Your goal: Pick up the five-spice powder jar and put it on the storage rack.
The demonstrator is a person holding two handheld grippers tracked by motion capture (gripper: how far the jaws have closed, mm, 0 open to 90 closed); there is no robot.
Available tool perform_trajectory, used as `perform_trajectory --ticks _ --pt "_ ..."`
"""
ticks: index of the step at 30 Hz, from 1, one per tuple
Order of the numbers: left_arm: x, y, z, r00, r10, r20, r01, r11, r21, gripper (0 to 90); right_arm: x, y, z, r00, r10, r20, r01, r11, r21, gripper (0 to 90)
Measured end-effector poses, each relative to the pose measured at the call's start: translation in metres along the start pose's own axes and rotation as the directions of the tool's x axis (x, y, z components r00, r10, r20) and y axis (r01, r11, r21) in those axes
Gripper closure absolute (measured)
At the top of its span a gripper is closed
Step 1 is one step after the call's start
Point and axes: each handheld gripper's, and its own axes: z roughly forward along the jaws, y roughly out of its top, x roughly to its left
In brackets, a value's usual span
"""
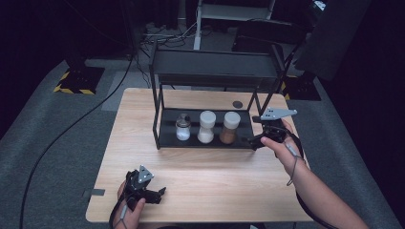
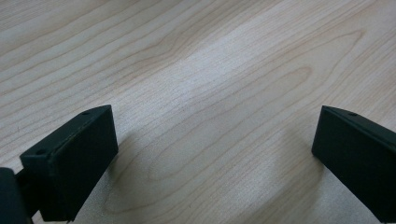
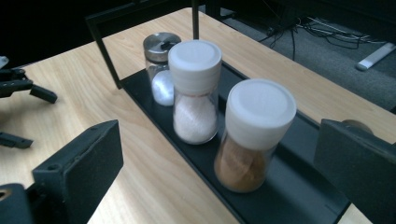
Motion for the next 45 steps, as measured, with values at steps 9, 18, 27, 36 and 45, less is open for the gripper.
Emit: perform_trajectory --ticks 9,18,27,36,45 --pt "0.000 0.000 0.000 1.0000 0.000 0.000 0.000 1.0000 0.000 0.0 0.008 -0.028 -0.009 0.9999 0.014 -0.008 -0.014 1.000 -0.019 1.7" --pt "0.000 0.000 0.000 1.0000 0.000 0.000 0.000 1.0000 0.000 0.0 0.015 -0.056 -0.012 0.9999 0.017 0.001 -0.017 1.000 -0.016 1.7" --pt "0.000 0.000 0.000 1.0000 0.000 0.000 0.000 1.0000 0.000 0.0 0.017 -0.080 -0.007 1.0000 -0.007 -0.001 0.007 1.000 0.009 1.7" --pt "0.000 0.000 0.000 1.0000 0.000 0.000 0.000 1.0000 -0.001 0.0 0.019 -0.104 0.004 0.9999 0.012 -0.006 -0.011 0.998 0.057 1.7" --pt "0.000 0.000 0.000 1.0000 0.000 0.000 0.000 1.0000 0.000 0.0 0.019 -0.121 0.011 0.9989 0.045 -0.017 -0.043 0.995 0.093 1.7"
